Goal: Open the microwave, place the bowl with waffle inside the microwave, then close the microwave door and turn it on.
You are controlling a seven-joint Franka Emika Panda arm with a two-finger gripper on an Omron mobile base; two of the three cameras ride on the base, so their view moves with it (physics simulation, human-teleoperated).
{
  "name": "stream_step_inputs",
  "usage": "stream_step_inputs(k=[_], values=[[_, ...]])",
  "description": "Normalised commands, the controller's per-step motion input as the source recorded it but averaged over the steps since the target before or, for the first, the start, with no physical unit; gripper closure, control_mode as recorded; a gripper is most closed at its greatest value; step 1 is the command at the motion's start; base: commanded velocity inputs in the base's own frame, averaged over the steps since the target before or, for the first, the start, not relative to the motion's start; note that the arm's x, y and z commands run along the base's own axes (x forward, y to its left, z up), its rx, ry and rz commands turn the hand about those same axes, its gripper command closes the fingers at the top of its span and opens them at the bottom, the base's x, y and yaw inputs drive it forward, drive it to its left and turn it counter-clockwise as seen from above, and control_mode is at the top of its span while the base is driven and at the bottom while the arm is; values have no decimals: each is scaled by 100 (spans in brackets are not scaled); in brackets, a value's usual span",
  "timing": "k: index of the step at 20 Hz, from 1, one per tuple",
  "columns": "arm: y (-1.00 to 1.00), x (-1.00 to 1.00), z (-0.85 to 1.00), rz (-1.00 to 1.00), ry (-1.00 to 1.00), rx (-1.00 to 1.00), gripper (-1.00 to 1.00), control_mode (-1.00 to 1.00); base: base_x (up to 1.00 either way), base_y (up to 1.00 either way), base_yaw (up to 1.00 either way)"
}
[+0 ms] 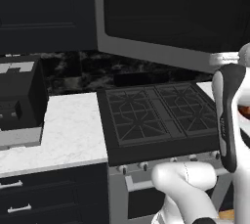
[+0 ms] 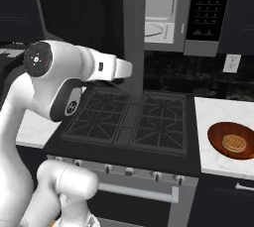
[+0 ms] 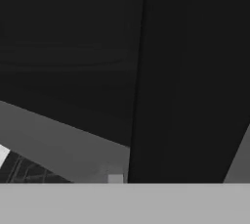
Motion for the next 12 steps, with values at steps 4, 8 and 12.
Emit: stream_step_inputs(k=[4, 8, 12], values=[[97, -47, 0, 0, 13, 0, -100, -100, 0, 0, 0], [70, -91, 0, 0, 1, 1, -100, -100, 0, 0, 0], [28, -100, 0, -10, 0, 10, -100, -100, 0, 0, 0]])
